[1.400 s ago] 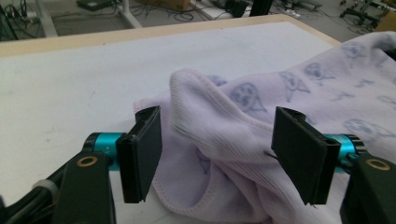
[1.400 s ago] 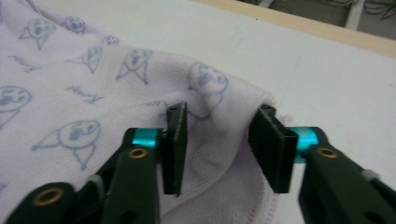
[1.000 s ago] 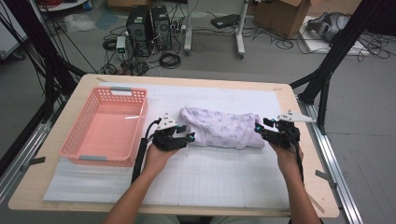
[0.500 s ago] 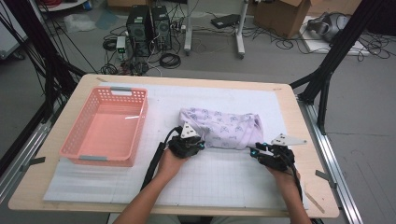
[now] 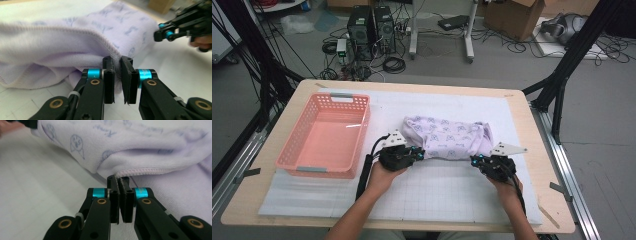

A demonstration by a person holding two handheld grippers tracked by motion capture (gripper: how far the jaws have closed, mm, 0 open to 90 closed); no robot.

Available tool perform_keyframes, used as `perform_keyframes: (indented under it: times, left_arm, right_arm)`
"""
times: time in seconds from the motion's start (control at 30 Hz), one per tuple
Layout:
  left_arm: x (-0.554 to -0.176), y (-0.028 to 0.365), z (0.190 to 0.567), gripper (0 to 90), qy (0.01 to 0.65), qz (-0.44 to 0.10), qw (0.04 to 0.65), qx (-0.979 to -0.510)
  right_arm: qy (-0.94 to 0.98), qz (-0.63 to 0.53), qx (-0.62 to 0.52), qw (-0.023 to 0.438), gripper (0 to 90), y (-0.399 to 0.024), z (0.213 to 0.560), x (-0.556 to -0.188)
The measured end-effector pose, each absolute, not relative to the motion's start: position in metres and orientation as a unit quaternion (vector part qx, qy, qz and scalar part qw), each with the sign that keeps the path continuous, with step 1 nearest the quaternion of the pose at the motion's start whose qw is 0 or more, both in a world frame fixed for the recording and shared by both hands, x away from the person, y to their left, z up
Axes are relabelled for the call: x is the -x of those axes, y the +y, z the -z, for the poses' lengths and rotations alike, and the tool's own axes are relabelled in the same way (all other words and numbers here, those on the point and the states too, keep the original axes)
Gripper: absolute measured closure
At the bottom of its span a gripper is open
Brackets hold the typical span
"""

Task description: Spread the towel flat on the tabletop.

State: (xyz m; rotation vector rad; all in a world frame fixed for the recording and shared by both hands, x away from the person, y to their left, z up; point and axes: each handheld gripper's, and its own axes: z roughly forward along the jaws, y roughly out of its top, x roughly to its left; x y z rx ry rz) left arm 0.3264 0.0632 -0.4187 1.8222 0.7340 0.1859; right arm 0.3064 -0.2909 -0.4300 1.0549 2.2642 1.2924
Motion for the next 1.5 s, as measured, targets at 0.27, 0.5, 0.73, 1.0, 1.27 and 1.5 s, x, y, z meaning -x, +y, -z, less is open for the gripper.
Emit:
perform_keyframes:
  times: [0.27,0.5,0.73,1.0,1.27,1.5]
  left_arm:
    - [-0.312,0.102,0.405,84.0,0.319,-0.094,0.581,-0.743]
    - [-0.316,0.114,0.406,83.8,0.360,-0.128,0.547,-0.745]
    - [-0.340,0.097,0.427,80.0,0.404,-0.201,0.482,-0.751]
    - [-0.322,0.094,0.425,43.3,0.391,-0.190,0.483,-0.760]
    - [-0.288,0.103,0.417,52.9,0.352,-0.178,0.509,-0.765]
    - [-0.281,0.080,0.431,55.4,0.335,-0.140,0.497,-0.788]
  right_arm:
    - [0.780,-0.479,-0.364,0.174,88.6,-0.310,0.401,-0.283]
    - [0.765,-0.465,-0.392,0.212,88.5,-0.336,0.372,-0.267]
    - [0.752,-0.429,-0.444,0.229,88.0,-0.344,0.381,-0.294]
    - [0.753,-0.422,-0.463,0.202,72.9,-0.339,0.421,-0.308]
    - [0.758,-0.409,-0.455,0.228,69.5,-0.348,0.420,-0.289]
    - [0.774,-0.395,-0.440,0.225,68.8,-0.343,0.428,-0.282]
